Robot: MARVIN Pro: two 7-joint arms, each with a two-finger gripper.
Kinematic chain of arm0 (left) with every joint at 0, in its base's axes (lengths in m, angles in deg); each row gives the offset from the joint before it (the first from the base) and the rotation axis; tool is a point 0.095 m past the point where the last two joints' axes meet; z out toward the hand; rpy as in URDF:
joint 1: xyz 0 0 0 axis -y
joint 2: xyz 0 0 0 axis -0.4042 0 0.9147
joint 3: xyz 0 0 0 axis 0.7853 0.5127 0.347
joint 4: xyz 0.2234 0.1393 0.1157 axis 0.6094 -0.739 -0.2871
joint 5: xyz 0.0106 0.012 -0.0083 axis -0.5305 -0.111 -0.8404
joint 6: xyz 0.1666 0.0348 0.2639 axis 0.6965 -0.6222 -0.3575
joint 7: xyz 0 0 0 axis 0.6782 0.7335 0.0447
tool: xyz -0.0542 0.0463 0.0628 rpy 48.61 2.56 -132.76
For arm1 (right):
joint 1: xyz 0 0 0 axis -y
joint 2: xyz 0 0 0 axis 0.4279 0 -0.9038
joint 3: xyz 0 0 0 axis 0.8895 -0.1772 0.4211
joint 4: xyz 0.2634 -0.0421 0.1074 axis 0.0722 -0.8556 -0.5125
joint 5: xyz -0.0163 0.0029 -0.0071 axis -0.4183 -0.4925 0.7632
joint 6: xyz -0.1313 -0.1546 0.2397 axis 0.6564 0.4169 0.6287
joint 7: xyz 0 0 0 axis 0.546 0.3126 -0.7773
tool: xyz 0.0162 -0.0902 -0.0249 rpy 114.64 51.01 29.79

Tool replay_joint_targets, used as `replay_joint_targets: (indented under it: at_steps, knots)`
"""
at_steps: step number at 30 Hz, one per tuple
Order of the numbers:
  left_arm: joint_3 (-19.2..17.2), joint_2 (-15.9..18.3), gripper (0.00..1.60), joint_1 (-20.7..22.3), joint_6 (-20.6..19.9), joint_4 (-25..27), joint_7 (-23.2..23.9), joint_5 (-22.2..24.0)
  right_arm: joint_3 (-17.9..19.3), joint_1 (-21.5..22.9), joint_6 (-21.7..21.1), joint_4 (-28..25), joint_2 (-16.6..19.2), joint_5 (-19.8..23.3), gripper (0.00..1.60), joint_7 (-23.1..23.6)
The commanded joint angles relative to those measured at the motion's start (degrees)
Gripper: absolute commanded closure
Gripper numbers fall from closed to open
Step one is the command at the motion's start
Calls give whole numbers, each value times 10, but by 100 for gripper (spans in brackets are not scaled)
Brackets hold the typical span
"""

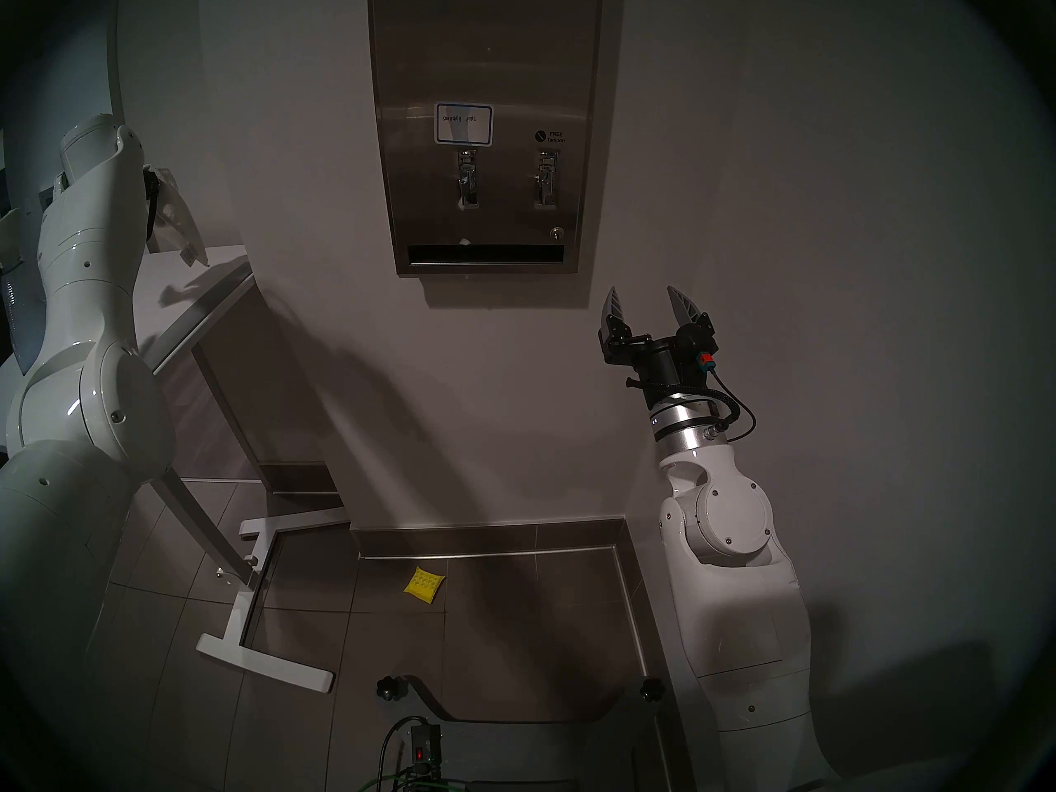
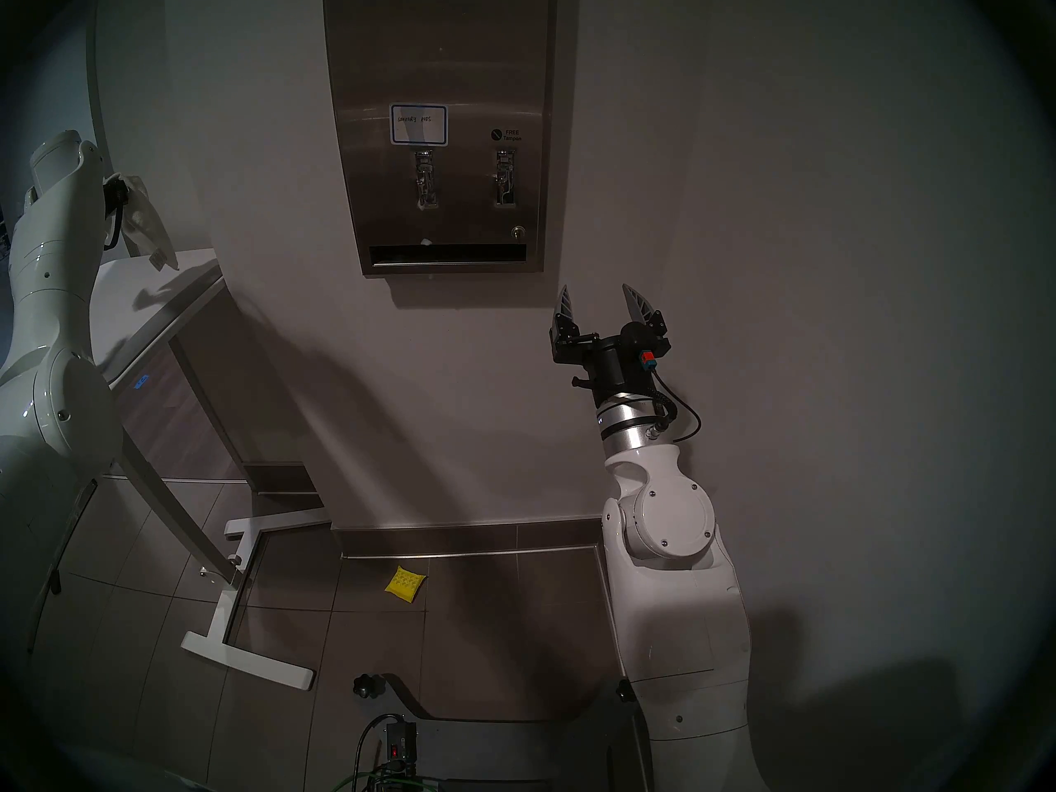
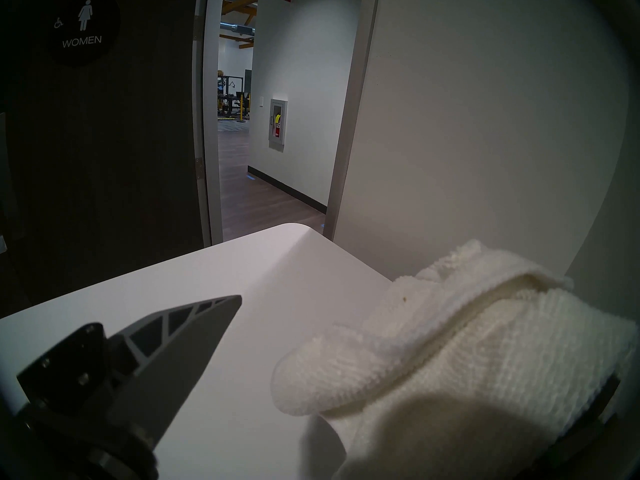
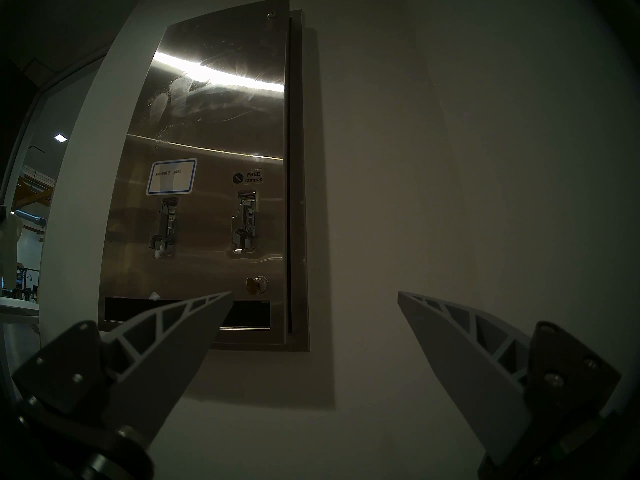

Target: Pick up the cloth and wipe the surface

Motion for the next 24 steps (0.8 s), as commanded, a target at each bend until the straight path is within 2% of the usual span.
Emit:
replay_joint_targets:
  at_steps: [1, 19, 20, 22, 24]
  knots:
    - [8, 3, 160, 61, 17, -6, -10, -1, -1, 13, 7, -22, 1, 0, 0, -1]
    - [26, 3, 160, 116, 39, -82, -38, 6, -2, 12, 7, -23, 1, 0, 0, -2]
    - [25, 2, 0, 123, 41, -90, -36, 8, -2, 12, 7, -23, 2, 0, 0, -2]
    - [26, 1, 0, 116, 44, -82, -38, 9, -2, 12, 7, -23, 1, 0, 0, -2]
    - [32, 0, 0, 134, 39, -104, -32, 9, -2, 12, 7, -23, 2, 0, 0, -3]
